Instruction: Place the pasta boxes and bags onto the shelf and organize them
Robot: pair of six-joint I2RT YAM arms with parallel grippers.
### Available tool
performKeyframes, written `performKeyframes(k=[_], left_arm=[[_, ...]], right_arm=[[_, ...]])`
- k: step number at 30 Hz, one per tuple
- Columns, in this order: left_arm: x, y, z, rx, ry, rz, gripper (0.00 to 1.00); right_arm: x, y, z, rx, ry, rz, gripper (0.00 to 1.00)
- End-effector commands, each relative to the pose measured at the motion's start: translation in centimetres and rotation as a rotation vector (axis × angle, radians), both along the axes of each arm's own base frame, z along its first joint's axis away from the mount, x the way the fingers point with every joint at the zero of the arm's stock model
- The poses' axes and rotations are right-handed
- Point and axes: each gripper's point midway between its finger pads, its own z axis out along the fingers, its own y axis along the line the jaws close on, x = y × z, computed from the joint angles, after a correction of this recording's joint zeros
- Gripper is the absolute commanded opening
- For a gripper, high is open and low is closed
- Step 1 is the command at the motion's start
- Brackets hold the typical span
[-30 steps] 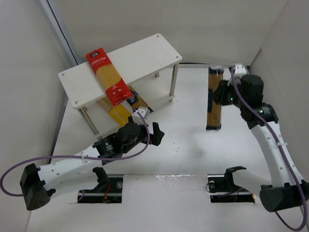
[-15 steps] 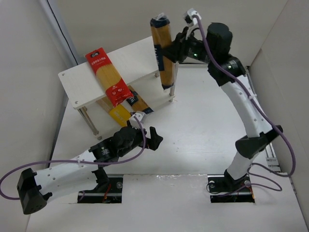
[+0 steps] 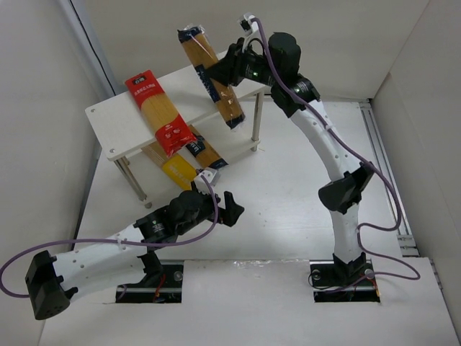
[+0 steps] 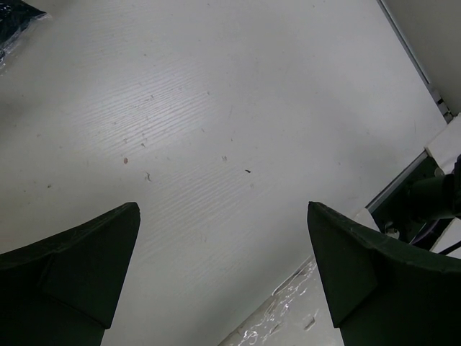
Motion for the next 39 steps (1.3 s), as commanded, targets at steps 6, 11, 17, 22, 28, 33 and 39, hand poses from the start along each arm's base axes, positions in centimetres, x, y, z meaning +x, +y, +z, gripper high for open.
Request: performKeyframes(k=[6, 11, 17, 22, 28, 33, 39], left_arm=[[-0.2, -0.2, 0.3, -0.043, -0.017, -0.005, 1.0], [-0.2, -0.5, 0.3, -0.05, -0.008, -0.011, 1.0], [-0.4, -0.5, -0.1, -0.051, 0.007, -0.016, 1.0], [-0.6, -0.3, -0.3, -0.055, 0.025, -0.009, 1.0], [-0.8, -0.1, -0.3, -0.057, 0.024, -0.009, 1.0], [-0.9, 0.1, -0.3, -0.06, 0.032, -0.006, 1.0], [-0.9, 0.7, 0.5, -0.06, 0.022, 0.014, 1.0]], right_arm=[[2.6, 2.3, 4.4, 0.196, -0.213, -0.092, 0.0], [4.2, 4.6, 2.4, 0.224, -0.215, -0.125, 0.0], [5.5, 6.0, 1.2, 0.246, -0.21, -0.197, 0.0], [6.1, 7.0, -1.1, 0.218, -0.19, -0.176, 0.22], [5.1, 6.1, 0.8, 0.227, -0.213, -0.181, 1.0], [2.9, 4.0, 4.9, 0.235, -0.291, -0.193, 1.0], [1.3, -0.6, 8.3, 0.22, -0.349, -0.282, 1.0]])
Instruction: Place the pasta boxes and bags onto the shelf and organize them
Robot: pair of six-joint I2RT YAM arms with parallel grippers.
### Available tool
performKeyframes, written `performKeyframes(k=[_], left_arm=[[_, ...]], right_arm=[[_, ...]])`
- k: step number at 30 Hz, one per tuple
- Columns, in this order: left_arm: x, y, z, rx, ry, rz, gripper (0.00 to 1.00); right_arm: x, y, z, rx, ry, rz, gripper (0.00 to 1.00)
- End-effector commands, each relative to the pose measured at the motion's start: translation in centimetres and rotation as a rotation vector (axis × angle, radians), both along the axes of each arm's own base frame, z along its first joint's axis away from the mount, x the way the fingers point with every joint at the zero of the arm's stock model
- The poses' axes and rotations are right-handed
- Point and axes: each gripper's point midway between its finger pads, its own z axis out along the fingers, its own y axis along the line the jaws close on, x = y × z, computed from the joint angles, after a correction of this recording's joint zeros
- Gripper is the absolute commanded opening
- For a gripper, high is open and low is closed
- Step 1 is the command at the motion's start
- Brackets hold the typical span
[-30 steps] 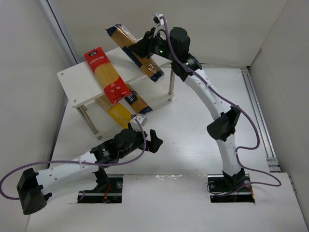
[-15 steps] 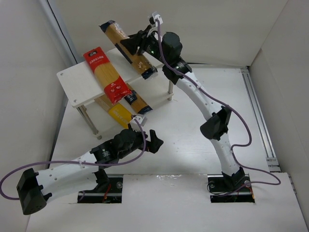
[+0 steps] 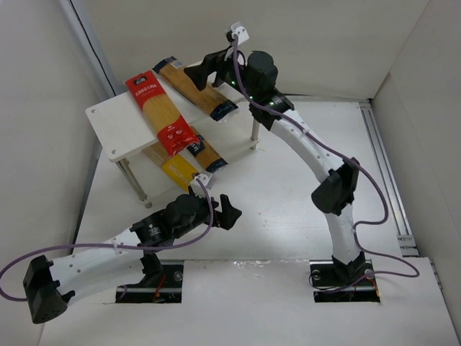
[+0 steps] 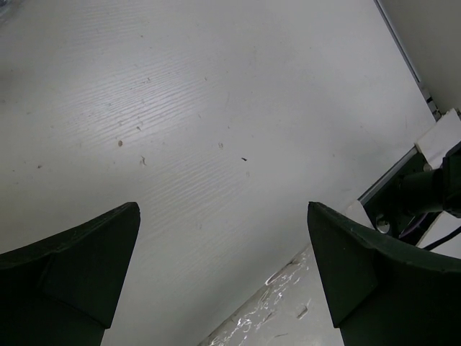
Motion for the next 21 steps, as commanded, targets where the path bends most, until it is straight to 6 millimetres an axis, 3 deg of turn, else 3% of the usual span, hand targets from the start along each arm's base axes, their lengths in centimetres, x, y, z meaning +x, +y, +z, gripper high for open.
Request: performKeyframes(k=[1, 3, 4, 7, 8, 10, 11, 12, 14, 15, 17, 18, 21], left_arm=[[0.0, 0.1, 1.2, -0.024, -0.016, 0.009, 1.0], [0.3, 0.4, 1.4, -0.016, -0.021, 0.03, 1.0], [0.3, 0.3, 1.7, -0.012, -0.018, 0.03, 1.0], [0.7, 0.5, 2.1, -0.004, -0.025, 0.054, 1.0], [0.8, 0.5, 1.8, 0.005, -0.019, 0.054, 1.0], [1.4, 0.5, 2.1, 0.013, -0.018, 0.089, 1.0], [1.5, 0.3, 1.7, 0.036, -0.005, 0.089, 1.0], [2.1, 0.3, 2.5, 0.022, -0.013, 0.122, 1.0], [2.4, 0.4, 2.3, 0.039, -0.007, 0.152, 1.0], [3.0, 0.2, 2.5, 0.04, -0.016, 0.173, 1.0], [3.4, -0.1, 2.7, 0.037, -0.024, 0.186, 1.0], [3.7, -0.5, 3.0, 0.029, -0.028, 0.187, 1.0], [3.9, -1.1, 2.9, 0.039, -0.033, 0.172, 1.0]], right_arm=[[-4.1, -6.5, 10.5, 0.094, -0.189, -0.085, 1.0], [-3.5, -9.9, 10.9, 0.084, -0.19, -0.151, 1.0], [-4.2, -11.6, 10.6, 0.07, -0.169, -0.176, 1.0], [-3.8, -16.8, 8.9, 0.012, -0.131, -0.313, 1.0], [-4.9, -18.8, 6.8, -0.052, -0.093, -0.362, 1.0], [-5.2, -22.9, 3.7, -0.106, -0.003, -0.513, 1.0], [-6.9, -25.0, 1.0, -0.147, 0.057, -0.568, 1.0], [-7.8, -26.5, -1.9, -0.205, 0.129, -0.618, 1.0], [-9.7, -29.3, -5.9, -0.269, 0.204, -0.717, 1.0], [-12.3, -30.5, -9.8, -0.308, 0.271, -0.731, 1.0], [-14.8, -31.8, -13.3, -0.301, 0.343, -0.779, 1.0], [-16.7, -32.7, -15.9, -0.265, 0.391, -0.779, 1.0], [-19.5, -32.8, -18.1, -0.235, 0.385, -0.725, 1.0]])
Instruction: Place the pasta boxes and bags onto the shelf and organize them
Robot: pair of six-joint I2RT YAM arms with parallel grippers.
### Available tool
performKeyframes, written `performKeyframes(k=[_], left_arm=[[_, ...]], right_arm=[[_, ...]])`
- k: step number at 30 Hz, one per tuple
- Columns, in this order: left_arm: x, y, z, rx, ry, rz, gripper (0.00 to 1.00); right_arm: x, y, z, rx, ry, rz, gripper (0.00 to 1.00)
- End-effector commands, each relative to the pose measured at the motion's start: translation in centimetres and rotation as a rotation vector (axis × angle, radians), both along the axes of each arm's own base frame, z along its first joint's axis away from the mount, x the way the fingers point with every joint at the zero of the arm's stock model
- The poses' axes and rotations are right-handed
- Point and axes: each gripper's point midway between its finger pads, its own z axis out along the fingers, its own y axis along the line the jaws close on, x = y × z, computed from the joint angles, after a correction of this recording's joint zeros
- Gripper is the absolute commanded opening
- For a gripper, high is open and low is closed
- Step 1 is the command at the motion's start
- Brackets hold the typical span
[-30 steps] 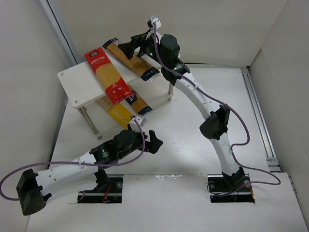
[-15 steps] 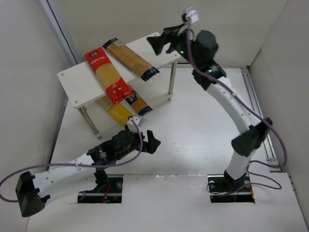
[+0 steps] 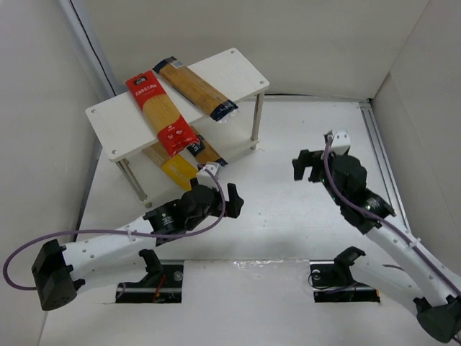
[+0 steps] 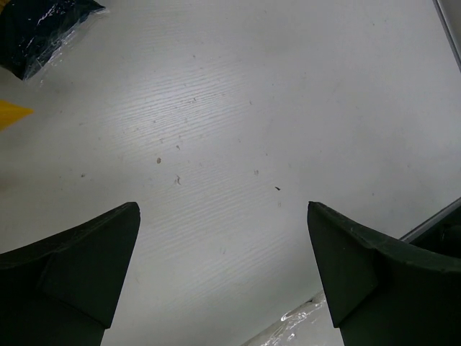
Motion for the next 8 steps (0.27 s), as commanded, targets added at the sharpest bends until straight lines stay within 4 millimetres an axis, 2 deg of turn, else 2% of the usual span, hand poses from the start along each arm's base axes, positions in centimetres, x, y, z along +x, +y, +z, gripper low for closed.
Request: performKeyframes(k=[1, 5, 8], left_arm=[[1.2, -1.3, 3.1, -0.068, -0.058, 0.021, 1.0], [1.3, -1.6, 3.0, -0.082, -0.044, 0.031, 1.0], [1.2, -1.6, 2.6, -0.094, -0.025, 0.041, 1.0]], right_arm=[[-2.8, -2.1, -1.8, 0.061, -0.013, -0.064, 1.0], [-4.7, -3.4, -1.7, 0.065, -0.038, -0.061, 1.0], [-5.2, -4.1, -1.7, 0.046, -0.031, -0.073, 1.0]])
